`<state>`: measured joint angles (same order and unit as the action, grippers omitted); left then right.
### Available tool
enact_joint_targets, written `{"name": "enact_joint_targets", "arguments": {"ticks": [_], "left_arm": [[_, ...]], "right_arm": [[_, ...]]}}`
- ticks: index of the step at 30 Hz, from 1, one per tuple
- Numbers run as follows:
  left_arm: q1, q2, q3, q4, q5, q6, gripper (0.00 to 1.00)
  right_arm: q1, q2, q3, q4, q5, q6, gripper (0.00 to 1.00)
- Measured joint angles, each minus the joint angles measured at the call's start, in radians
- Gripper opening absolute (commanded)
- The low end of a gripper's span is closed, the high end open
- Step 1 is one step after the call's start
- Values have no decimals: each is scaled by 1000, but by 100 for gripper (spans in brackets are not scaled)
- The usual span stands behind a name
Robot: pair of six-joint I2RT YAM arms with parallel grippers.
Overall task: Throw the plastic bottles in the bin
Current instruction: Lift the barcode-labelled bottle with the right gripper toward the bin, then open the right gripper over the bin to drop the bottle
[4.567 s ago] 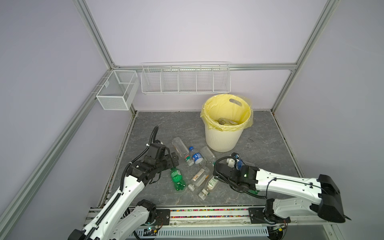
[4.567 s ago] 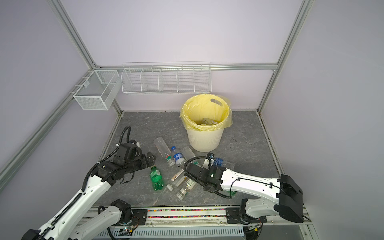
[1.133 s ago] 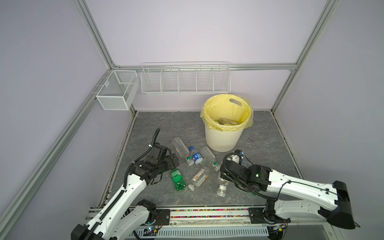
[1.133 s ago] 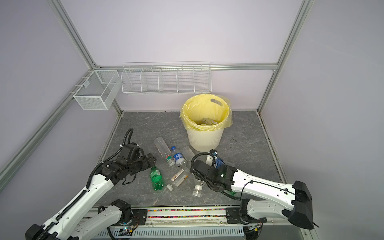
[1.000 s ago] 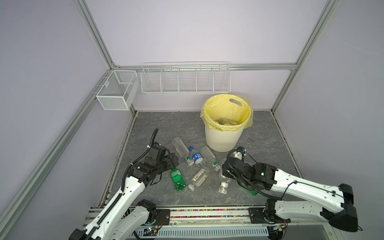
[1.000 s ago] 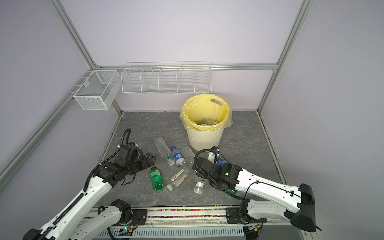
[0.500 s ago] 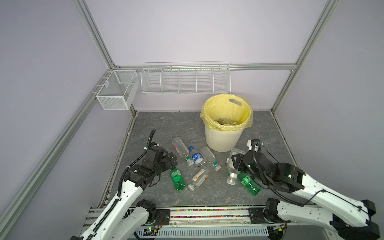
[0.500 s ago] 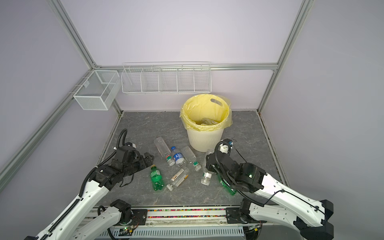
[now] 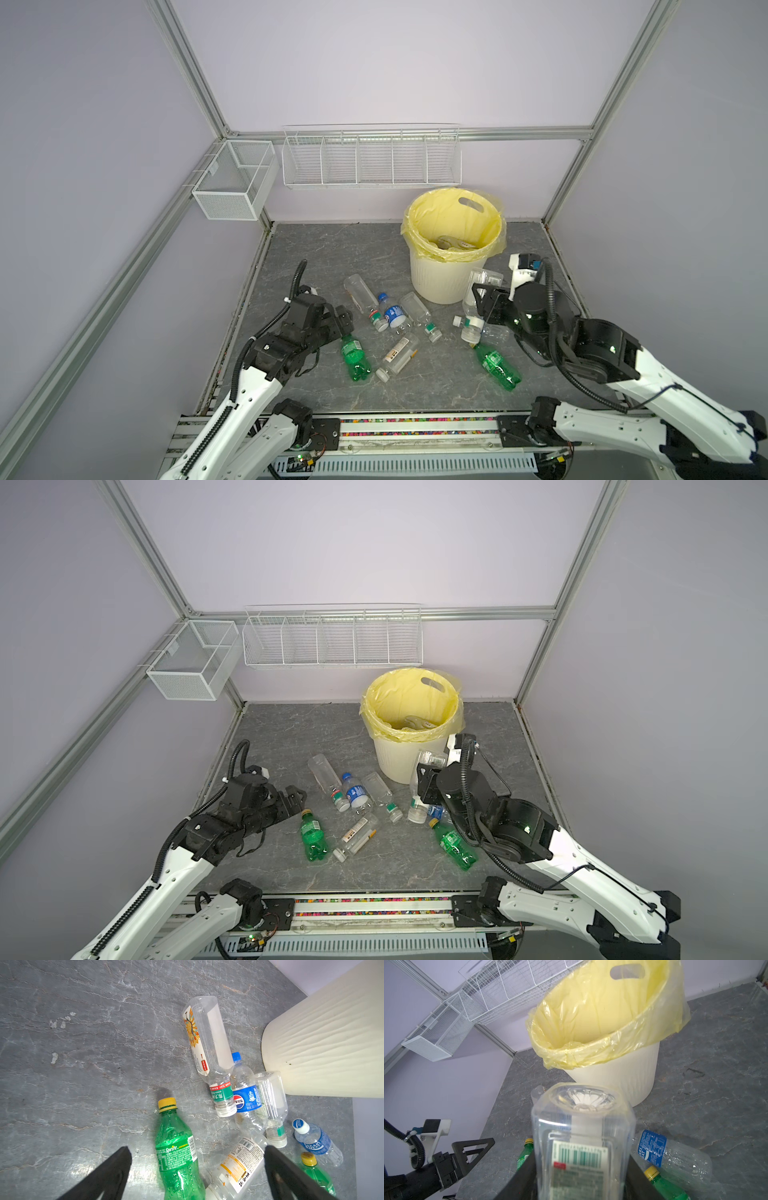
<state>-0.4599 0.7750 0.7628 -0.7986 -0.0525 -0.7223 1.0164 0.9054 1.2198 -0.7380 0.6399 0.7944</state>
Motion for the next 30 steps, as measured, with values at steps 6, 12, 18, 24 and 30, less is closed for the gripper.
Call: {"name": "enact_joint_targets", "arguments": {"ticks": [6,12,18,24,30], "left_arm": [[0,-7,0,-8,-4,0,99],[0,-36,-3,-16,-8,0,99],[0,-40,-4,-17,-11,0,99],[0,-37,-4,-18,-12,0,99],[0,-18,-4,-7,-10,-4,99]], "right_arm": [[-29,13,58,47,7,-82,43],[-55,11,62,74,11,-129,43],[-58,-116,-31,78,11,-133,44],[-60,-304,-132,51,21,-117,44],[-60,-375,-159,14,37,-101,45]]}}
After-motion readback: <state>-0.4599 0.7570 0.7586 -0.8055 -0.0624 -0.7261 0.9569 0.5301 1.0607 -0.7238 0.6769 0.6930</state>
